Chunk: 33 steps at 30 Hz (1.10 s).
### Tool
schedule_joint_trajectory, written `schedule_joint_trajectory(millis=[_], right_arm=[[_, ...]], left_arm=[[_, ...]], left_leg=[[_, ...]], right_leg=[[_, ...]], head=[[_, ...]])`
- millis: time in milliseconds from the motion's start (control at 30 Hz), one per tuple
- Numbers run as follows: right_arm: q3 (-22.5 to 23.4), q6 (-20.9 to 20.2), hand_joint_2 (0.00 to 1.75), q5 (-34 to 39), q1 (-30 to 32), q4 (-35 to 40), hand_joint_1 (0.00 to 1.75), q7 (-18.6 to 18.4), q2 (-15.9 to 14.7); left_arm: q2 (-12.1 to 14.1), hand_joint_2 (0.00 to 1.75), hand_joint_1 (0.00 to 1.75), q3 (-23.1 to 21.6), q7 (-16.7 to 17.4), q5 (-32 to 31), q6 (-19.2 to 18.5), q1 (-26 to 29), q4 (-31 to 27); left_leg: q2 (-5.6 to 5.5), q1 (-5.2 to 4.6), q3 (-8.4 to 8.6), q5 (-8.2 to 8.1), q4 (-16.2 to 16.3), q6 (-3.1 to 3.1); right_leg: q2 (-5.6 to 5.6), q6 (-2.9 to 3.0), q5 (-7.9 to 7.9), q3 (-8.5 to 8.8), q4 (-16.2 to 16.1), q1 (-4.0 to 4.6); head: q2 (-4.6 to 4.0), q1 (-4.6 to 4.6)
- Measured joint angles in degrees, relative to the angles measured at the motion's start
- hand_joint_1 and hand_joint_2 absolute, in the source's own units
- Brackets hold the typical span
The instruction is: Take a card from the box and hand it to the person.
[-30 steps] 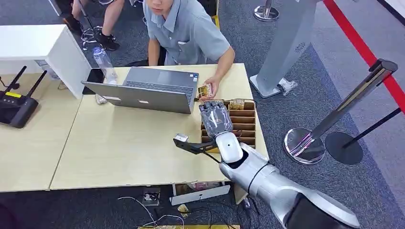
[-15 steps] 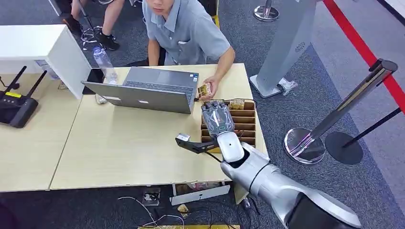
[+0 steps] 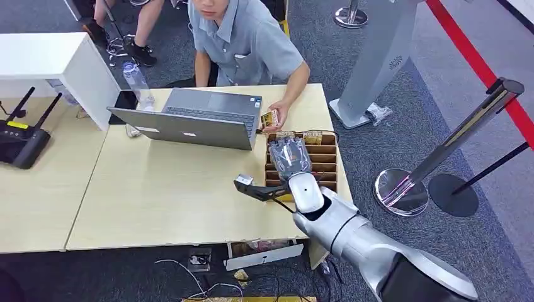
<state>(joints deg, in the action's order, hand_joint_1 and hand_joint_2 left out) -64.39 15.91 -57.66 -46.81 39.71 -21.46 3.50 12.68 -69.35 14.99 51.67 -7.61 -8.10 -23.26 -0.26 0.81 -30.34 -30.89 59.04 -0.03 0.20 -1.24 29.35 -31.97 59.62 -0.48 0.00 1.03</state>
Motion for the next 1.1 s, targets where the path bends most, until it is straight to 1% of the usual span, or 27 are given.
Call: schedule_joint_trajectory(millis=[67,100,200,267,333,367,433,500,533,567,600,867,1000,1100], right_arm=[[0.0,0.0,1.75,0.0,0.0,-0.1,1.08,0.0,0.0],[0.0,0.0,1.75,0.0,0.0,-0.2,1.12,0.0,0.0],[0.0,0.0,1.75,0.0,0.0,-0.2,1.12,0.0,-0.1],[0.0,-0.2,1.75,0.0,0.0,-0.3,1.20,0.0,-0.1],[0.0,-0.3,1.75,-0.1,0.0,-0.3,1.22,0.0,-0.1],[0.0,-0.4,1.75,-0.1,0.0,-0.4,1.29,0.0,-0.1],[0.0,-0.5,1.75,-0.3,0.0,-0.5,1.31,0.0,-0.1],[0.0,-0.5,1.75,-0.5,0.0,-0.5,1.47,0.0,-0.1],[0.0,-0.5,1.75,-0.6,-0.1,-0.5,1.47,0.0,-0.1],[0.0,-0.6,1.75,-0.7,-0.1,-0.5,1.52,0.0,-0.1],[0.0,-0.7,1.75,-0.7,-0.1,-0.5,1.75,0.0,-0.1],[0.0,-1.1,1.75,-1.0,-0.4,-0.5,1.75,0.0,-0.1],[0.0,-2.5,1.75,-2.0,-0.9,-0.5,1.75,0.4,-0.3],[-0.1,-2.7,1.75,-2.8,-1.2,-0.3,1.75,0.6,-0.4]], left_arm=[[0.0,0.00,0.00,0.0,0.0,0.0,0.0,0.0,0.0],[0.0,0.00,0.00,0.0,0.0,0.0,0.0,0.0,0.0],[0.0,0.00,0.00,0.0,0.0,0.0,0.0,0.0,0.0],[0.0,0.00,0.00,0.0,0.0,0.0,0.0,0.0,0.0],[0.0,0.00,0.00,0.0,-0.1,0.0,0.0,0.0,0.0],[0.0,0.00,0.00,0.0,-0.1,0.0,0.0,0.0,0.0],[0.0,0.00,0.00,0.0,-0.2,0.0,0.0,0.0,0.0],[0.0,0.00,0.00,0.0,-0.2,0.0,0.0,0.0,0.0],[0.0,0.00,0.00,0.0,-0.2,0.0,0.0,0.0,0.0],[0.0,0.00,0.00,0.0,-0.2,0.0,0.0,0.0,0.0],[0.0,0.00,0.00,0.0,-0.2,0.0,0.0,0.0,0.0],[0.0,0.00,0.00,0.0,-0.2,0.0,0.0,0.0,0.0],[0.0,0.00,0.00,0.0,-0.3,0.0,0.0,0.1,0.0],[0.0,0.00,0.00,0.0,-0.3,0.0,0.0,0.2,0.0]], left_leg=[[0.00,0.00,0.00,0.00,0.0,0.00],[0.00,0.00,0.00,0.00,0.0,0.00],[0.00,0.00,0.00,0.00,0.0,0.00],[0.00,0.00,0.00,0.00,0.0,0.00],[0.00,0.00,0.00,0.00,0.0,0.00],[0.00,0.00,0.00,0.00,0.0,0.00],[0.00,0.00,0.00,0.00,0.0,0.00],[0.00,0.00,0.00,0.00,0.0,0.00],[0.00,0.00,0.01,0.00,0.0,0.00],[0.00,0.00,0.01,0.00,0.0,0.00],[0.00,0.00,0.01,0.00,0.0,0.00],[0.00,0.00,0.04,0.01,0.0,-0.01],[0.00,0.00,0.05,0.01,0.0,-0.01],[0.00,0.00,0.04,0.01,0.0,-0.01]], right_leg=[[0.00,0.00,0.00,0.00,0.0,0.00],[0.00,0.00,0.00,0.00,0.0,0.00],[0.00,0.00,0.00,0.00,0.0,0.00],[0.00,0.00,0.00,0.00,0.0,0.00],[0.00,0.00,0.00,0.00,0.0,0.00],[0.00,0.00,0.00,0.00,0.0,0.00],[0.00,0.00,0.00,0.01,0.0,0.00],[0.00,0.00,0.00,0.01,0.0,0.00],[0.00,0.00,0.00,0.01,0.0,0.00],[0.00,0.00,0.00,0.01,0.0,0.00],[0.00,0.00,0.00,0.01,0.0,0.00],[0.00,0.00,-0.01,0.03,0.0,0.00],[0.00,0.00,-0.01,0.03,0.0,0.00],[0.00,0.00,-0.01,0.03,0.0,0.00]], head=[[0.00,0.00],[0.00,0.00],[0.00,0.00],[0.00,0.00],[0.00,0.00],[0.00,0.02],[0.00,0.02],[0.00,0.00],[0.00,0.02],[0.00,0.00],[0.00,0.00],[0.00,0.02],[0.00,0.00],[0.00,0.00]])
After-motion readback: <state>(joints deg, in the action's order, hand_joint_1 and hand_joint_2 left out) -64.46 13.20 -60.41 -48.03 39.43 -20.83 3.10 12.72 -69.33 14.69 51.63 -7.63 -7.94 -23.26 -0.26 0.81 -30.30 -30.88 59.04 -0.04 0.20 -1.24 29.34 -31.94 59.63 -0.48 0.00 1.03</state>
